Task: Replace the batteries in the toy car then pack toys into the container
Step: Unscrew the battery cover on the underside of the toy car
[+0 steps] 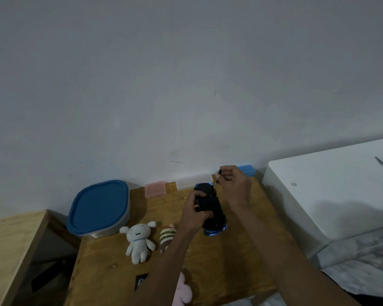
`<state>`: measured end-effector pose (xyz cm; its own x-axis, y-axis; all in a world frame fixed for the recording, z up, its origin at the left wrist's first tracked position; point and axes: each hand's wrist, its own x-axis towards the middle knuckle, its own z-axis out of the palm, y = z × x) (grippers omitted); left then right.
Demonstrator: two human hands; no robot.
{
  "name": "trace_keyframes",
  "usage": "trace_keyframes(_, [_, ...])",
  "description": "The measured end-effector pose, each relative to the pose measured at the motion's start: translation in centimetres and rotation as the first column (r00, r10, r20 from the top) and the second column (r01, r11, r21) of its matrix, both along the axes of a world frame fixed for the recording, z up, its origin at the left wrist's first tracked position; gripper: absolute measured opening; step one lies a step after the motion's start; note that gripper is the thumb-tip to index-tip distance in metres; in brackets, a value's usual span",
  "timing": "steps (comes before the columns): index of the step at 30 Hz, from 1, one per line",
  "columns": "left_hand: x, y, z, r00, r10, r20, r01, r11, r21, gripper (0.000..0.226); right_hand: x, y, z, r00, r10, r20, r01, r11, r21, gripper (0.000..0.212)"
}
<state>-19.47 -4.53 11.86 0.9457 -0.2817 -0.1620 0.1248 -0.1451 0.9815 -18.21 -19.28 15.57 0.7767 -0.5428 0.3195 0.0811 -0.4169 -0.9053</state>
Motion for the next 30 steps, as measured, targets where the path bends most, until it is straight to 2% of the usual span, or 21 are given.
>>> trace_keyframes(5, [-0.1, 0.1, -0.7, 1.0, 0.005, -0.021, -0.005, 1.0, -0.011, 0.055, 0.0, -0.9, -0.7, 0.999, -0.045, -0.016, 0.045, 0.999, -0.018, 0.022])
trace_keyframes(9, [0.1, 0.5, -1.0, 1.0, 0.007, -0.013, -0.008, 1.0, -0.025, 0.055, -1.2, -2.5, -3.6, 0.98, -0.08, -0.181, 0.071, 0.996, -0.058, 0.02])
trace_keyframes(14, [1.6, 0.6, -2.2, 1.0, 0.009, -0.024, -0.01, 1.0, -0.023, 0.055, -3.6, -3.6, -10.2, 0.891, -0.091, -0.444, 0.072, 0.996, -0.061, 0.014])
trace_keyframes(19, [2.2, 0.0, -4.2, 0.998, -0.007, -0.062, 0.004, 0.999, -0.042, 0.055, -5.1, -3.5, -16.8, 0.817, -0.075, -0.572, 0.026, 0.995, -0.093, 0.012])
trace_keyframes(22, [2.4, -0.4, -5.9, 0.998, -0.007, -0.056, 0.006, 1.0, -0.019, 0.056, -5.2, -3.9, -18.7, 0.732, -0.076, -0.677, -0.026, 0.99, -0.14, 0.014])
trace_keyframes(26, [1.9, -0.8, -7.5, 0.995, -0.017, -0.099, 0.017, 1.0, -0.001, 0.057, -5.8, -4.9, -20.3, 0.664, -0.086, -0.743, -0.094, 0.976, -0.197, 0.014])
trace_keyframes(28, [1.6, -1.0, -7.8, 0.994, -0.023, -0.111, 0.022, 1.0, -0.01, 0.057, -5.8, -5.0, -20.0, 0.644, -0.092, -0.759, -0.102, 0.974, -0.205, 0.013])
trace_keyframes(30, [1.4, -1.1, -8.0, 0.992, -0.02, -0.123, 0.017, 1.0, -0.019, 0.057, -5.3, -4.8, -18.8, 0.664, -0.11, -0.74, -0.047, 0.981, -0.188, 0.015])
